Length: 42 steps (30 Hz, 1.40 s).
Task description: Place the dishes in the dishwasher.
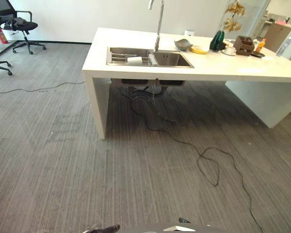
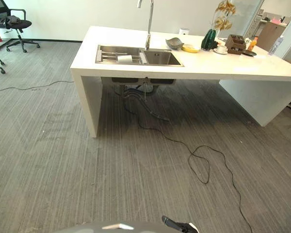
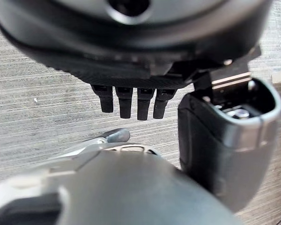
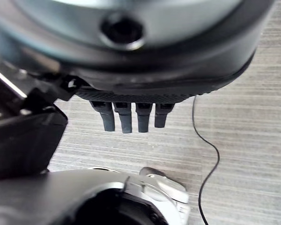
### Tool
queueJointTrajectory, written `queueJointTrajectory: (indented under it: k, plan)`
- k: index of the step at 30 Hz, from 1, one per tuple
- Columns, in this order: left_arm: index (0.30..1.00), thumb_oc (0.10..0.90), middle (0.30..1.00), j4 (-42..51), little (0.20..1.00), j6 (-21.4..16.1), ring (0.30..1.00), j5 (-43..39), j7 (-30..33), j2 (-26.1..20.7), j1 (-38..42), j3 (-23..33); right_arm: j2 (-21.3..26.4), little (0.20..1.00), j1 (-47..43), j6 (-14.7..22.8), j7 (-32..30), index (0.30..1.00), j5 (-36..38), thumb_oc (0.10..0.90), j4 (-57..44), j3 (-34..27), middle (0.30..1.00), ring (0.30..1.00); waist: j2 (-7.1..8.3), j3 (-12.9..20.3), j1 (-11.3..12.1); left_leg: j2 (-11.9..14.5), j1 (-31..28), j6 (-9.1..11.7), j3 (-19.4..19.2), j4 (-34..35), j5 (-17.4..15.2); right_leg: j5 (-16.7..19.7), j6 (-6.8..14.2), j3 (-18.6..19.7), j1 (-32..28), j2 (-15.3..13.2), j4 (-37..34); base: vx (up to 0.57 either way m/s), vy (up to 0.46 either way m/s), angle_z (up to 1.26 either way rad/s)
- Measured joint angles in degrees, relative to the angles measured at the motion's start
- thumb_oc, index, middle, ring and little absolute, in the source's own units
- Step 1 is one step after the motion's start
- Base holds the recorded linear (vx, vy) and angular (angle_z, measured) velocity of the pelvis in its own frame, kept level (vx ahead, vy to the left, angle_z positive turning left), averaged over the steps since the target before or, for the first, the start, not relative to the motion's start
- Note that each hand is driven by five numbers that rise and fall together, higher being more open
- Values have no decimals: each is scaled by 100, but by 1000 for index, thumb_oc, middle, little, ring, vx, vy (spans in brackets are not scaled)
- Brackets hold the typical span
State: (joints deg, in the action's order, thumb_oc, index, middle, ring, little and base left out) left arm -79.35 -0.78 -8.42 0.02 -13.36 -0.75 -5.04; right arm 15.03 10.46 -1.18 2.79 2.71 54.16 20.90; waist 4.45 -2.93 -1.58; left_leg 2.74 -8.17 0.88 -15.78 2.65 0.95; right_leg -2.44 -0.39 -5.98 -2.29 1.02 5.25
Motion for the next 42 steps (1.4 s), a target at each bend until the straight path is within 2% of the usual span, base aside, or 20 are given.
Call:
queueJointTrajectory:
  k: [1, 2, 3, 4, 6, 8, 11, 17, 21, 22, 24, 30, 36, 39, 42]
  plan:
    - [900, 800, 900, 0, 900, 0, 900, 0, 0, 0, 0, 0, 0, 900, 0, 0, 0, 900, 0, 800, 0, 0, 900, 900, 0, 0, 0, 0, 0, 0, 0, 0, 0, 0, 0, 0, 0, 0, 0, 3, 10, -3]
    - [900, 800, 900, 117, 900, -3, 900, -6, 21, 46, 16, 60, 252, 900, 205, 62, 0, 900, -323, 800, -796, 89, 900, 900, -104, -79, -32, 15, -32, -5, -23, 17, 16, 90, -9, 11, -85, 17, -151, 0, 0, 0]
    - [900, 800, 900, 156, 900, 0, 900, -4, 59, 64, 63, 88, 184, 900, 112, 378, -50, 900, -374, 800, -566, -103, 900, 900, -132, -91, -30, 17, -62, -4, -21, 24, 18, 135, -40, 4, -166, 30, -244, 0, 0, 0]
    - [900, 800, 900, 164, 900, -10, 900, -4, 86, 81, 77, 90, 54, 900, -121, 454, -87, 900, -390, 800, -96, -164, 900, 900, -158, -89, -28, 24, -98, 2, -21, 27, 14, 141, -30, 5, -218, 40, -276, 0, 0, 0]
    - [900, 800, 900, 173, 900, -31, 900, -5, 98, 134, 178, 86, -65, 900, -425, 273, -189, 900, -376, 800, 309, -177, 900, 900, -230, -90, 36, 34, -84, 54, -20, 41, -23, 133, -37, 7, -242, 50, -273, 11, 15, -2]
    - [900, 800, 900, 285, 900, -57, 900, -5, 283, 184, 189, -40, -114, 900, -939, 390, -363, 900, -421, 800, 1048, -172, 900, 900, -301, -130, 33, 32, -83, 65, 2, 88, -11, 143, -23, -15, -258, 52, -300, 8, 4, 7]
    - [900, 800, 900, 316, 900, -124, 900, -8, 493, 220, 163, -78, -79, 900, -946, 386, -583, 900, -546, 800, 1019, -171, 900, 900, -381, -166, 123, 25, -94, 36, 93, 81, 30, 139, -30, -111, -282, 45, -329, 11, 6, 18]
    - [900, 800, 900, 315, 900, -197, 900, -4, 761, 254, 172, -128, -172, 900, -826, 496, -788, 900, -530, 800, 935, -171, 900, 900, -331, -210, 114, 14, -117, 45, 202, 97, 37, 178, -83, -202, -434, 50, -490, 19, 5, 9]
    - [900, 800, 900, 257, 900, -236, 900, -4, 940, 260, 146, -129, -332, 900, -713, 561, -840, 900, -17, 800, 1248, -436, 900, 900, -321, -214, 105, 13, -184, 57, 211, 122, 28, 174, -78, -199, -484, 52, -532, 0, 0, 0]
    - [900, 800, 900, 275, 900, -256, 900, -5, 965, 264, 135, -133, -384, 900, -696, 724, -818, 900, 98, 800, 1444, -619, 900, 900, -351, -224, 108, 12, -190, 58, 211, 132, 28, 173, -78, -201, -483, 49, -532, 5, 12, -4]
    - [900, 800, 900, 203, 900, -283, 900, -49, 1028, 268, 99, -96, -443, 900, -747, 593, -871, 900, 499, 800, 1403, -665, 900, 900, -354, -201, 64, 13, -171, 59, 188, 149, 26, 172, -78, -178, -489, 53, -516, 12, 8, -6]
    - [900, 800, 900, 20, 900, -287, 900, -394, 1232, 343, 89, -37, -429, 900, -544, 684, -901, 900, 1578, 800, 1586, -889, 900, 900, -408, -138, 48, 12, -230, 56, 192, 150, 30, 172, -81, -184, -501, 53, -522, 0, 0, 0]
    - [900, 800, 900, 27, 900, -287, 900, -589, 1378, 403, 7, -14, -358, 900, -517, 673, -932, 900, 1708, 800, 1455, -838, 900, 900, -502, -88, 39, 17, -193, 57, 202, 148, 34, 171, -81, -197, -496, 54, -512, 0, 0, 0]
    - [900, 800, 900, 27, 900, -287, 900, -740, 1494, 434, -32, 0, -319, 900, -512, 670, -962, 900, 1797, 800, 1084, -835, 900, 900, -541, -67, 44, 18, -189, 59, 210, 149, 42, 171, -81, -205, -493, 54, -508, 0, 0, 0]
    - [900, 800, 900, 35, 900, -288, 900, -752, 1530, 451, -44, 0, -323, 900, -527, 781, -968, 900, 1896, 800, 940, -830, 900, 900, -550, -33, 65, 16, -189, 56, 218, 148, 50, 172, -81, -214, -490, 54, -505, 0, 0, 0]
